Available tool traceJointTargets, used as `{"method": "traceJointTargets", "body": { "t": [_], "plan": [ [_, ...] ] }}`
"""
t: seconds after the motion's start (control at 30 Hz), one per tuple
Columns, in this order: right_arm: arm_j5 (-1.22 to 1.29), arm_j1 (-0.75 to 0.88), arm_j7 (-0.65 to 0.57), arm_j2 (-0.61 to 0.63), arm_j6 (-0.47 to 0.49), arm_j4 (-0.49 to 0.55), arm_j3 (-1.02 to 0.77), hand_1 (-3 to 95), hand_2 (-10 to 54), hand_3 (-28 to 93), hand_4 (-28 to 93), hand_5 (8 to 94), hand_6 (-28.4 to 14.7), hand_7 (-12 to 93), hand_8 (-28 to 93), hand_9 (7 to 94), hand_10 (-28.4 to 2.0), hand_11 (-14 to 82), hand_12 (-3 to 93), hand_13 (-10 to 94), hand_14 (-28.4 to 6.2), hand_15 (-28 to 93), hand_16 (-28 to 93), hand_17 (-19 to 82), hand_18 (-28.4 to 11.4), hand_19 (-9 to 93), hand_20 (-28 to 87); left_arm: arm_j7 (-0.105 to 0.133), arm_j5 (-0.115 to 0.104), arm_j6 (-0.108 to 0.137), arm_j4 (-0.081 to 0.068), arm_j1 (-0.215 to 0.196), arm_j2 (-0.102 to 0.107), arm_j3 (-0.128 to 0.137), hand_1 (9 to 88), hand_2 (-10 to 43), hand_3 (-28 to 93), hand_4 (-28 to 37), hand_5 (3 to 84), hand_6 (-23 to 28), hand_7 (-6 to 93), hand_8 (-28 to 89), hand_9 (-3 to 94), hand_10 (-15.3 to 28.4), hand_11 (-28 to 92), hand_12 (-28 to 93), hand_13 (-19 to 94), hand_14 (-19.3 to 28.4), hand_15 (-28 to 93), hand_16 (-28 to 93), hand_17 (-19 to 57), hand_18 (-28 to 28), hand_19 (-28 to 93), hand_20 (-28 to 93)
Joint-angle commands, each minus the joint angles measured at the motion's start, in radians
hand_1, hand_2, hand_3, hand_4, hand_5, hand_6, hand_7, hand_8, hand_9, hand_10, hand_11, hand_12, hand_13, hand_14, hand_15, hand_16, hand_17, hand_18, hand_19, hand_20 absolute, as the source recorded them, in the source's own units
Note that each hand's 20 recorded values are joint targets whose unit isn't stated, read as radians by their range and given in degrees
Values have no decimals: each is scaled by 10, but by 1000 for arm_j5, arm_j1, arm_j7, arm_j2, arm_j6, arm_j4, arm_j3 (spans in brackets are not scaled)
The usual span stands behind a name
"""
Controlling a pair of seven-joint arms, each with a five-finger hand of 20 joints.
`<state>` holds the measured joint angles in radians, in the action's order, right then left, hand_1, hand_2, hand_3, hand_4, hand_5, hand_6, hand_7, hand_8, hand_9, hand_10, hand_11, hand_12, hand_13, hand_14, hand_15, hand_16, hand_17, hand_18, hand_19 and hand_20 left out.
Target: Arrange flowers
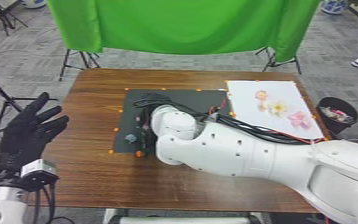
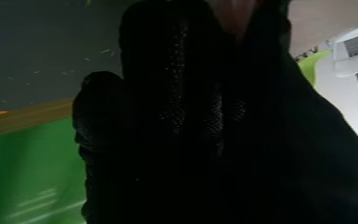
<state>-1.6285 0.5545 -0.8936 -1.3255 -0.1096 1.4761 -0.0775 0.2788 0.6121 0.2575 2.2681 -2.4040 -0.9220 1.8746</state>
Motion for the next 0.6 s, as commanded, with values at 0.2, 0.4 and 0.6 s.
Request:
{"method": "traceJointTargets", "body": {
  "t": [0.2,0.4,0.6],
  "plan": [
    [-1,-36,-28,-19,-29,5,10,483,-74,669,-283,675,5,186,-11,850,-91,211,176,810,-57,490,164,518,-116,932,45,3,-6,-2,-3,-11,1,-7,287,63,618,-205,320,75,64,-68,278,188,227,114,197,279,552,-118,-86,284,521,-2],
    [3,-25,-31,-19,3,6,-7,451,-79,711,-283,657,-6,177,-49,828,-103,231,168,797,-64,500,160,506,-124,932,47,5,-7,0,-3,-9,5,-10,289,64,618,-204,320,76,64,-68,277,188,228,115,197,280,553,-119,-86,284,522,-2],
    [26,-20,-40,-20,41,5,-29,437,-82,733,-283,652,-7,176,-105,817,-104,238,165,790,-68,506,155,501,-128,932,44,7,-10,0,-4,-9,5,-9,288,64,620,-204,320,76,64,-68,277,188,229,114,197,279,553,-119,-86,284,522,-2]
  ]
}}
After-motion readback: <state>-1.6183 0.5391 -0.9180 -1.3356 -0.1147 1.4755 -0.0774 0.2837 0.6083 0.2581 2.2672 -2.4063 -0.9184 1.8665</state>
